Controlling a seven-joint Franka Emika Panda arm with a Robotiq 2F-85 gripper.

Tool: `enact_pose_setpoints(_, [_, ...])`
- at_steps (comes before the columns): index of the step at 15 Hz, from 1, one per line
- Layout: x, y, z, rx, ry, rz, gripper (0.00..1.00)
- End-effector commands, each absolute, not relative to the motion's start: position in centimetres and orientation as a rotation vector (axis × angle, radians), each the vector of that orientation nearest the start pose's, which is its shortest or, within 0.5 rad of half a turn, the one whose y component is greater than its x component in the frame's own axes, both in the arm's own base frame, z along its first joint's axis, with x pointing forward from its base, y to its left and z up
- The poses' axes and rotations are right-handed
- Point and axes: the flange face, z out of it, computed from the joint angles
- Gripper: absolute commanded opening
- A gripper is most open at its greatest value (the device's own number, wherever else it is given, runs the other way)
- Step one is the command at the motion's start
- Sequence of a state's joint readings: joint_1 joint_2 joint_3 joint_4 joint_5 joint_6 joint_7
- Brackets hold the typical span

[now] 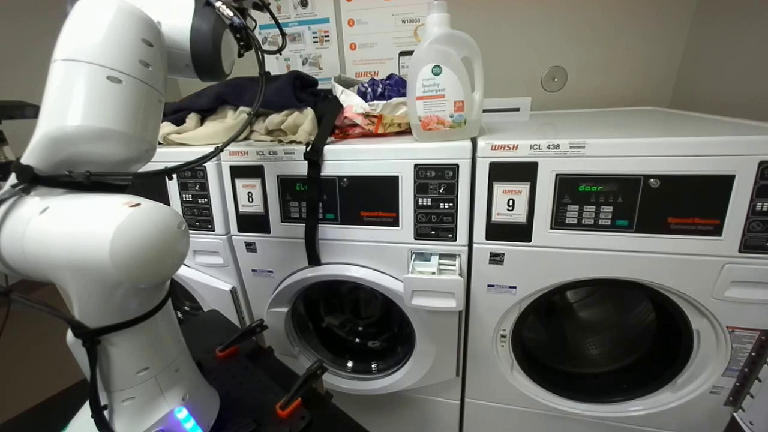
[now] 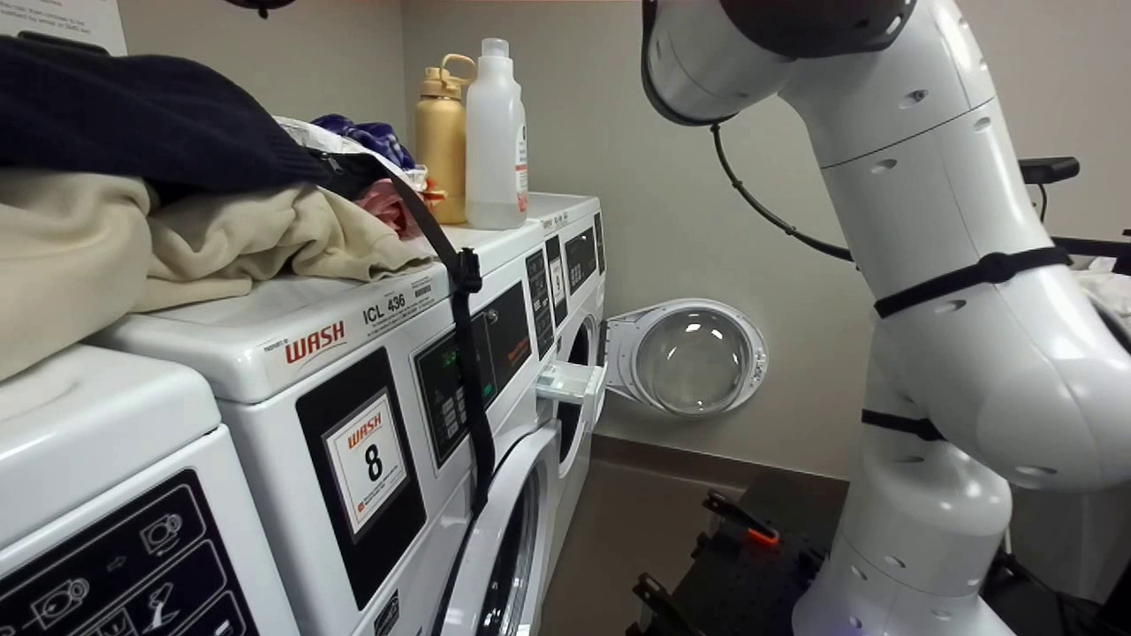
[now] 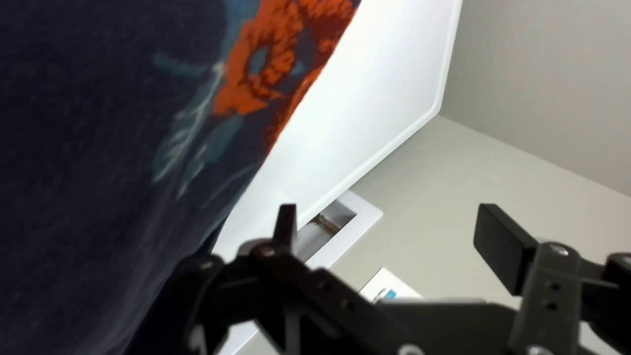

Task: Take the clothes out of the bag on the washing machine

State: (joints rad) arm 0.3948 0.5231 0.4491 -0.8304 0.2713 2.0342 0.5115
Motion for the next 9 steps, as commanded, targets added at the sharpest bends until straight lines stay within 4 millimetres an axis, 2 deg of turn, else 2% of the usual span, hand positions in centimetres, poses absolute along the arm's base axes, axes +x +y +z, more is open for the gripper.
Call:
enact_pose_setpoints(1, [56.9,39.5,75.3,-2.393,-0.119,-0.538,1.0])
enact_pose_setpoints(5, [59.0,31.3,78.2,-2.541,0.024,-0.747,1.0])
enact_pose_setpoints(9, [58.9,23.6,81.2,-2.693,0.18,-0.881,1.0])
